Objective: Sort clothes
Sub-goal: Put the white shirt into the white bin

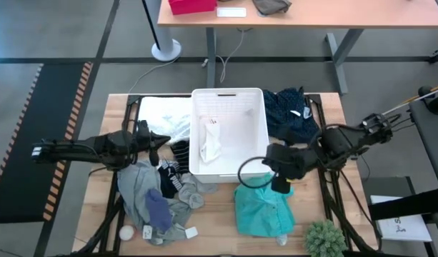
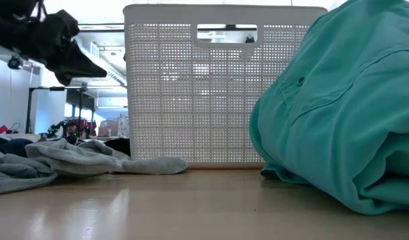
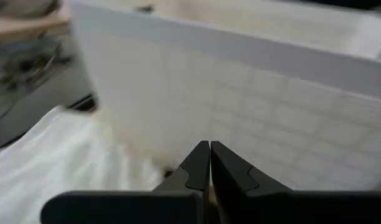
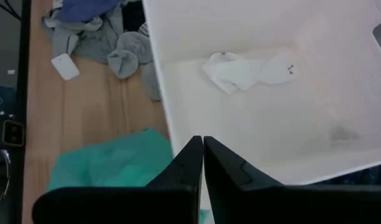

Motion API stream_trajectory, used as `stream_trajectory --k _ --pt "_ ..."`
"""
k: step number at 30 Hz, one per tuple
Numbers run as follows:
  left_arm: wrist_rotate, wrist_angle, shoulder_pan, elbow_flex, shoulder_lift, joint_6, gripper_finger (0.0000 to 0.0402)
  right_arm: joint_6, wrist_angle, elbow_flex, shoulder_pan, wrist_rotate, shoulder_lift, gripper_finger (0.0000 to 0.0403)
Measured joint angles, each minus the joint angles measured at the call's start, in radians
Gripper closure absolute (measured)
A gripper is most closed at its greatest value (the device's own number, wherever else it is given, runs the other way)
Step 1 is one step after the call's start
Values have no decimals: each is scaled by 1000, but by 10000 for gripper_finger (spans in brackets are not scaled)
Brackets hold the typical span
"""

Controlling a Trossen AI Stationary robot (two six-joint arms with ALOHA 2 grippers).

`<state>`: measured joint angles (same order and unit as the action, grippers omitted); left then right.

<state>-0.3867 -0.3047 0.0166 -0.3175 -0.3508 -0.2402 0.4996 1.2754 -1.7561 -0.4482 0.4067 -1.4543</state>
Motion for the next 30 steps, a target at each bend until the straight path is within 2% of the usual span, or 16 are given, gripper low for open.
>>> stream_trajectory --k 5,11,16,19,28,30 --pt "-87 -259 0 -177 -150 -94 401 37 -1 6 -65 49 10 403" --pt "-85 -450 25 -347 -361 -111 401 57 1 6 -105 69 22 403" --pt "-63 -542 120 -426 -533 -44 402 53 18 6 -116 67 26 403" --pt "12 -509 216 -434 -598 42 402 53 27 5 -117 67 30 403" --pt "430 -355 599 -410 -669 235 401 49 30 5 -132 64 39 403" --pt "473 -363 650 -405 -698 255 396 49 30 5 -135 63 39 403"
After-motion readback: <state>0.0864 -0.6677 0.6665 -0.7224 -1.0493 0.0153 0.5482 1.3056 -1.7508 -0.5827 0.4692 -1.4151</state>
